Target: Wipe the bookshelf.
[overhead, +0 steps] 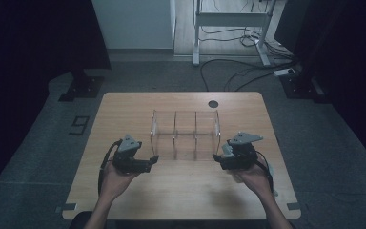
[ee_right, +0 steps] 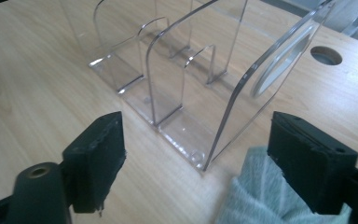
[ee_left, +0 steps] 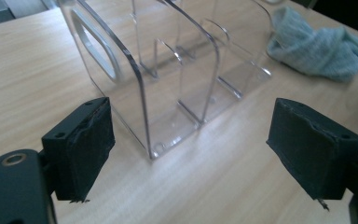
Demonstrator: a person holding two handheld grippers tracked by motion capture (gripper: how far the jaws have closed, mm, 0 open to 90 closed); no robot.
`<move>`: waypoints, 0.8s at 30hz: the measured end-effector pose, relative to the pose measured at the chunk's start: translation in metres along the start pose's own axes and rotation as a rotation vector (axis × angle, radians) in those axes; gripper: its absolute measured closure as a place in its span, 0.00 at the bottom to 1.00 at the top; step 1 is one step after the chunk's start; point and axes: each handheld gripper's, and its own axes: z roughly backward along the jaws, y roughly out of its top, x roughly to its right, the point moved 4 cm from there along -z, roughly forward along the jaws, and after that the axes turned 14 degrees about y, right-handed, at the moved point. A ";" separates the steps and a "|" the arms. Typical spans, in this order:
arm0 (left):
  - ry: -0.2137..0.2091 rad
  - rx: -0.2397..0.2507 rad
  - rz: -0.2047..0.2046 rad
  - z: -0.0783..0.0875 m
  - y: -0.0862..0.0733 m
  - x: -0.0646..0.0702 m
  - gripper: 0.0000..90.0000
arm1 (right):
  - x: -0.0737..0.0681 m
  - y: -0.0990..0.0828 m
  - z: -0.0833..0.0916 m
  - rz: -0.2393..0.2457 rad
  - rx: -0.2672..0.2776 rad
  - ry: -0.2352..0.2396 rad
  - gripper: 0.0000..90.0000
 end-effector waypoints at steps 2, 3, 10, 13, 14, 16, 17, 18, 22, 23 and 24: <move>-0.002 -0.005 -0.015 0.004 -0.006 0.003 0.15 | -0.003 -0.004 0.003 0.005 -0.005 0.007 0.16; -0.004 -0.009 -0.022 0.005 -0.008 0.004 0.14 | -0.005 -0.007 0.004 0.003 -0.009 0.006 0.16; 0.000 -0.041 -0.085 0.006 -0.028 0.014 0.06 | -0.018 -0.023 0.008 0.010 -0.053 0.027 0.11; -0.006 -0.062 -0.105 0.003 -0.037 0.018 0.02 | -0.021 -0.032 0.005 0.008 -0.070 0.034 0.05; -0.001 -0.067 -0.117 0.001 -0.041 0.018 0.00 | -0.022 -0.035 0.004 0.009 -0.078 0.035 0.03; 0.000 -0.072 -0.127 -0.001 -0.046 0.019 0.00 | -0.023 -0.041 0.000 0.007 -0.099 0.043 0.03; -0.004 -0.075 -0.124 -0.003 -0.049 0.019 0.00 | -0.023 -0.044 -0.001 0.013 -0.104 0.045 0.03; -0.008 -0.080 -0.120 -0.004 -0.051 0.019 0.00 | -0.023 -0.046 -0.003 0.012 -0.109 0.051 0.02; -0.029 -0.095 -0.119 -0.011 -0.061 0.022 0.00 | -0.025 -0.054 -0.013 0.025 -0.129 0.073 0.02; -0.034 -0.099 -0.124 -0.013 -0.063 0.023 0.00 | -0.025 -0.055 -0.015 0.029 -0.136 0.078 0.02; -0.036 -0.105 -0.128 -0.016 -0.066 0.024 0.00 | -0.026 -0.057 -0.018 0.032 -0.145 0.084 0.02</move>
